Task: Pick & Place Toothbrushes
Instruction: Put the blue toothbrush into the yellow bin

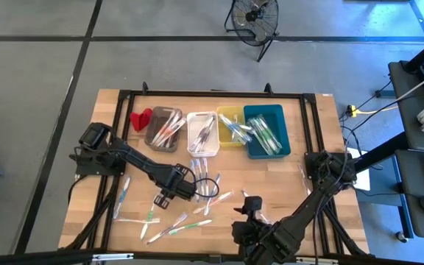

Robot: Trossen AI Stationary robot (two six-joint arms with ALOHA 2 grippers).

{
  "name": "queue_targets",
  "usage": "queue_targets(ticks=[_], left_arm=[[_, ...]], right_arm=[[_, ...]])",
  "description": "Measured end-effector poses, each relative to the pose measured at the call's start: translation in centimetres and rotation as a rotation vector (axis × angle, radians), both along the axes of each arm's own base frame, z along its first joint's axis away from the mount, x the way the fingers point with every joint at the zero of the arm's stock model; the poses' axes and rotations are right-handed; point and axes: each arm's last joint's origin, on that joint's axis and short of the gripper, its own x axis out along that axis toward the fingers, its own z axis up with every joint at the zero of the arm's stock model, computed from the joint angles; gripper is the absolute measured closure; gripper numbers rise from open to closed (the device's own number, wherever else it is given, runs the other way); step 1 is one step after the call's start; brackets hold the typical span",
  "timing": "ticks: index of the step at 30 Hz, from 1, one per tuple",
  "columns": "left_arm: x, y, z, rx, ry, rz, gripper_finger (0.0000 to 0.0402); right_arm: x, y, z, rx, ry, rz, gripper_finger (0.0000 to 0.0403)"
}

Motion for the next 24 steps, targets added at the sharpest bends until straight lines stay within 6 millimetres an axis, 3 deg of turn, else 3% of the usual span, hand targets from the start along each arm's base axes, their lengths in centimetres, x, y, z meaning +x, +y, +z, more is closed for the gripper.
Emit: queue_targets(ticks=[7, 15, 21, 24], left_arm=[[-0.1, 0.1, 0.1, 0.012, 0.005, -0.002, 0.0377], [-0.4, 0.8, 1.5, 0.238, -0.010, -0.015, 0.0383], [-0.7, 0.6, 7.3, 0.372, -0.200, 0.060, 0.0384], [-1.0, -0.2, 11.1, 0.302, -0.454, 0.108, 0.0384]], right_arm=[[0.1, 0.1, 0.0, 0.017, -0.012, -0.003, 0.0142], [0.2, 0.2, 0.0, 0.020, -0.017, 0.002, 0.0149], [0.2, 0.1, 0.1, 0.005, -0.014, 0.014, 0.0155], [0.2, 0.1, 0.1, 0.002, -0.015, 0.015, 0.0158]])
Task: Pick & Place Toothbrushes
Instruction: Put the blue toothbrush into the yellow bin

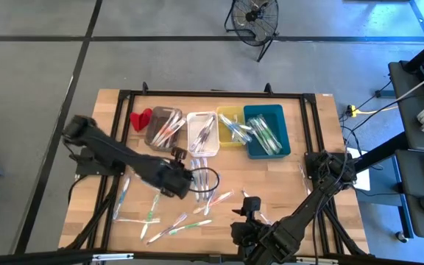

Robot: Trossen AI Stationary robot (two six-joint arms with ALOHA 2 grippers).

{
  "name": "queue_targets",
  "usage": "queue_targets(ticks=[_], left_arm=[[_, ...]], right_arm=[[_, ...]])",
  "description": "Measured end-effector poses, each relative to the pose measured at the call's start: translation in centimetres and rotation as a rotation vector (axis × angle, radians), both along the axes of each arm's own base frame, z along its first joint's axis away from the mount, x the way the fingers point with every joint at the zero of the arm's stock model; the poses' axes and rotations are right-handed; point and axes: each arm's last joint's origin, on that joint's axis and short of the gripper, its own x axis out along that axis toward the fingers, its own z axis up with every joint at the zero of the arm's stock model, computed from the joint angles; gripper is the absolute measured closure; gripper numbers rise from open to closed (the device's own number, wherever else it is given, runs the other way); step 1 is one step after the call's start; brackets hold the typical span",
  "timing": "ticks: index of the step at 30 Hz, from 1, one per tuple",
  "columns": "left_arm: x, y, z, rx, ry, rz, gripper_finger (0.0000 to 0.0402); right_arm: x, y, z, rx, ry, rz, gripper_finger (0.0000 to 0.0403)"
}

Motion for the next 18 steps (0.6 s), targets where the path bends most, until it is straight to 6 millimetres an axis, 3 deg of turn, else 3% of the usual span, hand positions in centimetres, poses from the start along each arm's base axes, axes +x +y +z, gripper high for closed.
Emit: queue_targets(ticks=[8, 13, 18], left_arm=[[-2.6, -4.1, 8.4, -0.171, -0.621, -0.147, 0.0384], [-2.5, -6.9, 10.2, -0.214, -0.834, -0.237, 0.0384], [-0.9, -9.1, 9.8, -0.230, -0.947, -0.285, 0.0384]], right_arm=[[0.1, 0.0, 0.0, -0.005, -0.010, 0.000, 0.0173], [0.8, 0.1, 0.4, -0.050, -0.095, 0.016, 0.0183], [2.1, 0.1, 1.0, -0.104, -0.223, 0.017, 0.0196]])
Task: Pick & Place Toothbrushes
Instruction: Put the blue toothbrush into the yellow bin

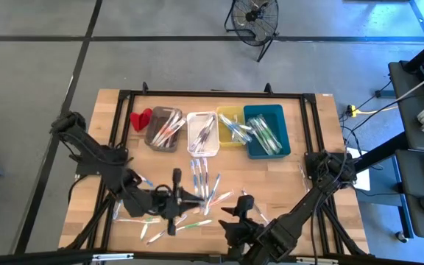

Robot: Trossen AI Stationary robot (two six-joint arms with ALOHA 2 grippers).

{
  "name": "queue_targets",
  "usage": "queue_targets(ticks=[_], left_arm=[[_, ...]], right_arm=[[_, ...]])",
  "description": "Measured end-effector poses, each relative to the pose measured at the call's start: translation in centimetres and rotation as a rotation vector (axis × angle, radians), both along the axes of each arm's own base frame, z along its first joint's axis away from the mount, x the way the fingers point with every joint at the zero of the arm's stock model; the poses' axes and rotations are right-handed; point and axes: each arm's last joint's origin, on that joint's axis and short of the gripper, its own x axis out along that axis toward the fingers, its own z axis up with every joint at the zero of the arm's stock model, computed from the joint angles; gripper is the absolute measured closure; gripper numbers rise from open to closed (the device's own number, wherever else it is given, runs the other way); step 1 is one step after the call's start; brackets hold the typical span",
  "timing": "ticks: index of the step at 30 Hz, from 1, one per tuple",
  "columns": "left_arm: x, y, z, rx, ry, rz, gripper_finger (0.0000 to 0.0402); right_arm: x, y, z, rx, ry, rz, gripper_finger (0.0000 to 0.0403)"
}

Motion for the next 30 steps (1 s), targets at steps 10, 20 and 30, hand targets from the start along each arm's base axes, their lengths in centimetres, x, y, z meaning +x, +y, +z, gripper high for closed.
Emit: queue_targets(ticks=[10, 20, 30], left_arm=[[2.1, -3.8, -1.8, 0.064, -0.174, -0.045, 0.0384], [1.0, -4.8, -1.9, 0.067, -0.176, 0.037, 0.0384], [0.8, -5.2, -1.9, 0.013, -0.178, 0.004, 0.0384]], right_arm=[[2.6, -0.5, 1.2, -0.029, -0.136, 0.006, 0.0220], [2.8, -0.6, 1.1, 0.016, -0.103, 0.038, 0.0246], [3.1, -0.9, 1.3, -0.056, -0.127, 0.015, 0.0278]])
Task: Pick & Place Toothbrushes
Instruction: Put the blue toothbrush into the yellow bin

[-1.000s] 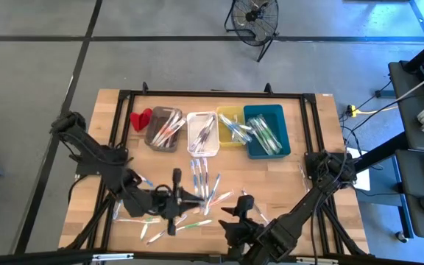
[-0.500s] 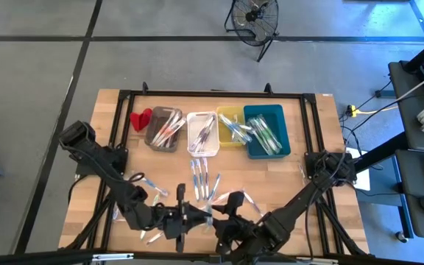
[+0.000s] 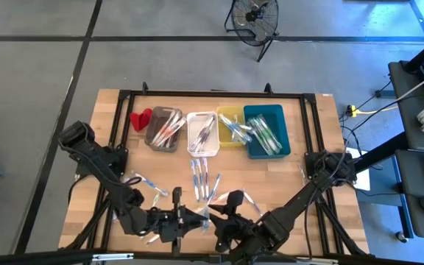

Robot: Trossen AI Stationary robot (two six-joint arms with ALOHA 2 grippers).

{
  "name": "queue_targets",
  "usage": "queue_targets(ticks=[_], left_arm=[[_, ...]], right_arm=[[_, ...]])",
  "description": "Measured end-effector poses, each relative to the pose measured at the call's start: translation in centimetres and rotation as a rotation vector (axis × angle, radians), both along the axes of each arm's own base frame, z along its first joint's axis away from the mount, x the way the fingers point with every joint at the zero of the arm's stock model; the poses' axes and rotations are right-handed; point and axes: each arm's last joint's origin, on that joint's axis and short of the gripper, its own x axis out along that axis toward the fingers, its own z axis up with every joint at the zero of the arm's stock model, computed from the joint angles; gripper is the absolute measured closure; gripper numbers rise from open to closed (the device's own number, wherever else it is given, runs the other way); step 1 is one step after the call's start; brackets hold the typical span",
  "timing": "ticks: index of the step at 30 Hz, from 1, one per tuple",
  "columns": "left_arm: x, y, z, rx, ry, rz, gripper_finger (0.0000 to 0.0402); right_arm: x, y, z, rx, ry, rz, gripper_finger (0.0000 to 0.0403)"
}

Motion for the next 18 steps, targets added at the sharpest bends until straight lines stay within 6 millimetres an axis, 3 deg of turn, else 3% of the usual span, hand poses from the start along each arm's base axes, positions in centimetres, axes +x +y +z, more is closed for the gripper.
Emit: queue_targets(ticks=[7, 18], left_arm=[[0.1, 0.1, 0.0, -0.009, 0.001, -0.019, 0.0384], [0.4, 0.2, -0.2, -0.026, 0.022, -0.068, 0.0384]], right_arm=[[0.7, -0.6, 0.2, 0.000, -0.010, -0.004, 0.0297], [1.7, 0.4, 1.2, 0.009, -0.032, 0.168, 0.0317]])
